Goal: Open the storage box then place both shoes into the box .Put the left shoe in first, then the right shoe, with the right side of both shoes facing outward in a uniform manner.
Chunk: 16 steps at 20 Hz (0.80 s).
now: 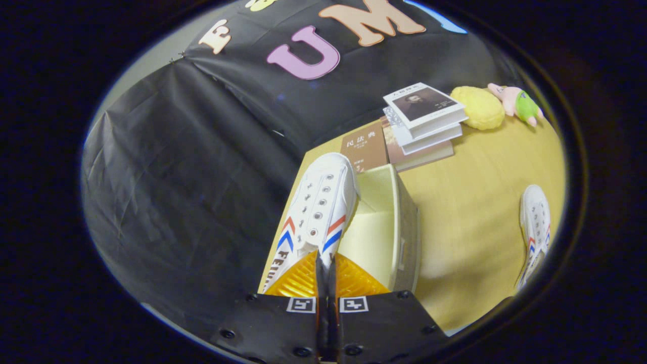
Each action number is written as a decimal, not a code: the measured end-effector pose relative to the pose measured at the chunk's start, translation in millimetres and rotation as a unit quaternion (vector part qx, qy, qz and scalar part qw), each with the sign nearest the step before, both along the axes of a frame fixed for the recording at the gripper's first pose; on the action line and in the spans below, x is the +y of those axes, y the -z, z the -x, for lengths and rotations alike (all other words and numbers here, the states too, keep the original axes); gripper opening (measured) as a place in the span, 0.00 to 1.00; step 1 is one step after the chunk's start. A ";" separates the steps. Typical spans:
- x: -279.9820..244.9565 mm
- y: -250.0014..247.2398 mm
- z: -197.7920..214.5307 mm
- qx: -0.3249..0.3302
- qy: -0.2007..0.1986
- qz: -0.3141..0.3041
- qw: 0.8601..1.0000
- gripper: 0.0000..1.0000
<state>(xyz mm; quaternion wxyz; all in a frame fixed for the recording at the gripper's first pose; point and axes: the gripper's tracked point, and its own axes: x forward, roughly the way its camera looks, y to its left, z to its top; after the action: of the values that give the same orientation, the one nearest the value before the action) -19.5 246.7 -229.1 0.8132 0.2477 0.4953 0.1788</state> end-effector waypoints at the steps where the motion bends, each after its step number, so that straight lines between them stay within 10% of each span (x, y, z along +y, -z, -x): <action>1: 5.3 6.5 2.9 0.005 -0.001 0.005 1.000 0.03; 16: 49.7 57.0 24.0 0.023 -0.029 0.057 0.998 0.03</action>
<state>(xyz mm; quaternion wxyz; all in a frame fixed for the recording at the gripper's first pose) -43.5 296.4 -286.0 0.8089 0.1908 0.5303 0.1677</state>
